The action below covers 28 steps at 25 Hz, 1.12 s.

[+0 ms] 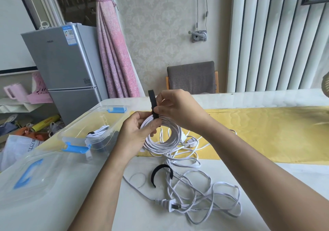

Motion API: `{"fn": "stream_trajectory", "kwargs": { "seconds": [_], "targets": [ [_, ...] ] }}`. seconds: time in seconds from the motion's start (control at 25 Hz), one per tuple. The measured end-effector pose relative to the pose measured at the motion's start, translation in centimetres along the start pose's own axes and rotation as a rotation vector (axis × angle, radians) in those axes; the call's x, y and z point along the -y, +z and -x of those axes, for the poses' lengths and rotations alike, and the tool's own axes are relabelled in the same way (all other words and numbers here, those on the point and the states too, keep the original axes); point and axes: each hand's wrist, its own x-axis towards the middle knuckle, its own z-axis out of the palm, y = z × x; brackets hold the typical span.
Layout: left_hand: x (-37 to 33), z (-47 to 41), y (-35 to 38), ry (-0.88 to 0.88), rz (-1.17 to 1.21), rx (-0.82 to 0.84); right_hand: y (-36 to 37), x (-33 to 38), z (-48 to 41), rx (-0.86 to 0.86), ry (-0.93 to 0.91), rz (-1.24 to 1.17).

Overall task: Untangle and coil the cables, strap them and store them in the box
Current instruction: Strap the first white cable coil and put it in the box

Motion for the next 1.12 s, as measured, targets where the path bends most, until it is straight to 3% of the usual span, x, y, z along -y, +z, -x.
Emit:
{"fn": "stream_trajectory", "kwargs": {
  "seconds": [0.24, 0.64, 0.92, 1.12],
  "targets": [
    [-0.2, 0.4, 0.1, 0.149, -0.071, -0.071, 0.0, -0.1, 0.0, -0.058, 0.028, -0.109],
    [-0.1, 0.5, 0.3, 0.181, -0.154, -0.047, -0.8, 0.1, 0.1, -0.017, 0.072, -0.137],
    [0.1, 1.1, 1.1, 0.316, -0.308, -0.069, -2.1, -1.0, -0.1, 0.226, 0.268, -0.420],
    [0.4, 1.0, 1.1, 0.430, -0.431, -0.081, -2.1, -2.1, -0.1, 0.331, 0.342, -0.485]
  ]
}}
